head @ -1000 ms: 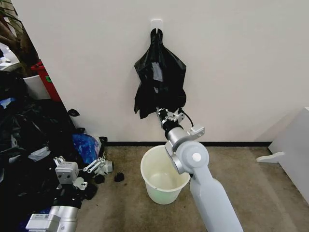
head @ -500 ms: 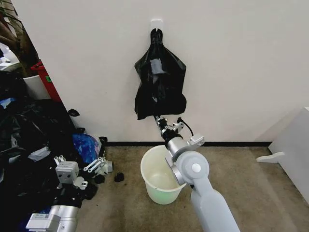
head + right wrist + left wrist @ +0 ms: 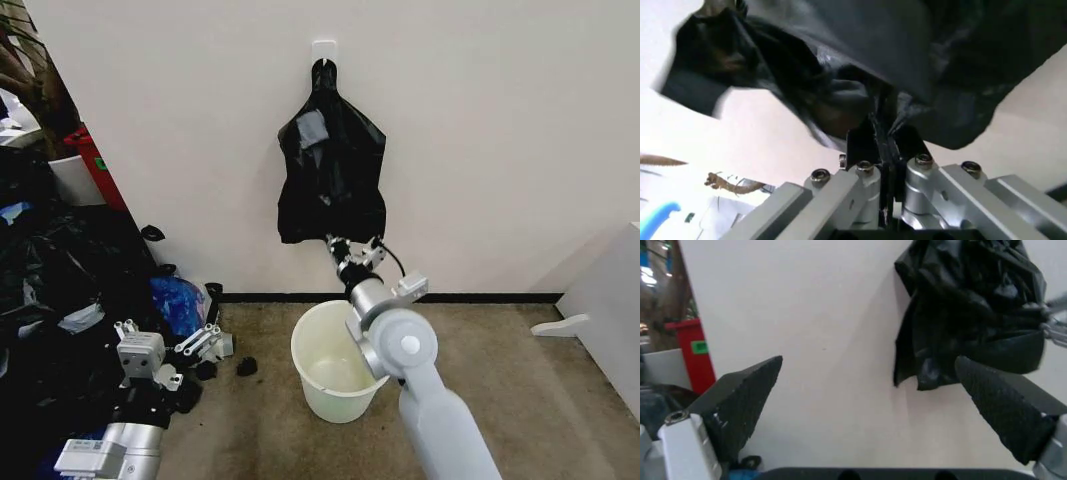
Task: Place the garbage bag over the trash bin.
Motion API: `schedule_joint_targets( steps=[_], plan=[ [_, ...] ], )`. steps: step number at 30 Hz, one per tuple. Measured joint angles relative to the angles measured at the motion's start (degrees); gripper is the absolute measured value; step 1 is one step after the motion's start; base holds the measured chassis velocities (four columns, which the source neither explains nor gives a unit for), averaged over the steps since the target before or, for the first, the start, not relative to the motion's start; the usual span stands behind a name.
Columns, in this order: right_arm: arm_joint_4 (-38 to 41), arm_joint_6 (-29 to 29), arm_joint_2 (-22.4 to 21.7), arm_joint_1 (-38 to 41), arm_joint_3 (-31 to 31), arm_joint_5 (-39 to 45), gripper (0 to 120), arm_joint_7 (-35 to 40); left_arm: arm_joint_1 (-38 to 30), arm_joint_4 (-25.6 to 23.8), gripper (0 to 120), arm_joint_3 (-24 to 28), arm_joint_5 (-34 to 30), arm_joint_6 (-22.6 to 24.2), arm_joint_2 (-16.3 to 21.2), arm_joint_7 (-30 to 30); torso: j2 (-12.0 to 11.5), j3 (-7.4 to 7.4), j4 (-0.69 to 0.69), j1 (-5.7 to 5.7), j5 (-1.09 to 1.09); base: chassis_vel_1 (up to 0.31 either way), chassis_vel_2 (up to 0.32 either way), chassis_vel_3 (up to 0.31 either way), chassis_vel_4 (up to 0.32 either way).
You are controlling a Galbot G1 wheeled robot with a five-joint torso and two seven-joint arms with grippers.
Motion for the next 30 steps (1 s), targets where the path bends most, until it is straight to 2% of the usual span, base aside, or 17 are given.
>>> schedule_joint_targets(
  steps=[1, 6, 7, 9, 10, 13, 14, 18, 22, 25, 29, 30],
  plan=[
    [-0.1, 0.0, 0.0, 0.2, 0.0, -0.1, 0, 0.0, -0.2, 0.0, 100, 0.0, -0.3, 0.2, 0.3, 0.0, 0.0, 0.00, 0.00, 0.00, 0.00, 0.000, 0.000, 0.000, 0.000],
    [-1.5, -0.3, -0.4, 2.4, -0.5, -0.3, 0, -0.1, -5.4, 0.0, 100, -0.9, -11.4, 5.7, 9.7, -2.3, 0.0, 0.00, 0.00, 0.00, -0.01, 0.000, 0.000, 0.000, 0.000],
    [-1.5, -0.3, -0.4, 2.4, -0.5, -0.3, 0, -0.1, -5.4, 0.0, 100, -0.9, -11.4, 5.7, 9.7, -2.3, 0.0, 0.00, 0.00, 0.00, -0.01, 0.000, 0.000, 0.000, 0.000],
    [-1.7, -0.3, -0.4, 2.6, -0.7, -0.4, 0, -0.1, -7.8, 0.0, 100, -1.1, -15.6, 7.8, 13.7, -3.5, 0.0, 0.00, 0.00, 0.00, 0.00, 0.000, 0.000, 0.000, 0.000],
    [-1.9, -0.3, -0.4, 2.7, -0.9, -0.7, 0, -0.1, -10.3, 0.0, 100, -1.1, -18.7, 9.3, 17.2, -4.7, 0.0, 0.00, -0.01, 0.00, 0.00, 0.000, 0.000, 0.000, 0.000],
    [-2.6, -0.3, -0.4, 2.8, -1.2, -1.6, 0, -0.2, -15.6, 0.0, 100, -0.2, -24.3, 11.4, 22.9, -6.7, 0.0, 0.01, -0.01, 0.00, 0.00, 0.000, 0.000, 0.000, 0.000],
    [-2.6, -0.3, -0.4, 2.8, -1.2, -1.6, 0, -0.2, -15.6, 0.0, 100, -0.2, -24.3, 11.4, 22.9, -6.7, 0.0, 0.01, -0.01, 0.00, 0.00, 0.000, 0.000, 0.000, 0.000],
    [-3.9, -0.3, -0.1, 3.6, -1.7, -2.6, 0, -0.6, -21.7, 1.3, 100, 0.6, -30.3, 13.0, 28.8, -8.5, 0.0, 0.01, -0.01, 0.00, 0.00, 0.000, 0.000, 0.000, 0.000],
    [-4.8, -0.4, 0.1, 4.6, -2.2, -3.1, 0, -1.0, -26.6, 3.1, 100, 1.7, -35.3, 14.2, 32.7, -10.2, 0.0, 0.00, 0.00, 0.00, 0.00, 0.000, 0.000, 0.000, 0.000],
    [-5.3, -0.4, 0.2, 5.0, -2.5, -3.3, 0, -1.2, -30.0, 4.4, 100, 2.6, -37.8, 15.0, 34.1, -10.8, 0.0, 0.01, 0.00, 0.00, 0.00, 0.000, 0.000, 0.000, 0.000],
    [-6.5, -0.5, 0.6, 5.7, -3.0, -4.0, 0, -1.6, -40.7, 8.8, 100, 6.9, -42.1, 16.4, 36.2, -11.3, 0.0, 0.01, 0.01, 0.00, 0.00, 0.000, 0.000, 0.000, 0.000],
    [-6.5, -0.5, 0.6, 5.7, -3.0, -4.0, 0, -1.6, -40.7, 8.8, 100, 6.9, -42.1, 16.4, 36.2, -11.3, 0.0, 0.01, 0.01, 0.00, 0.00, 0.000, 0.000, 0.000, 0.000]
  ],
)
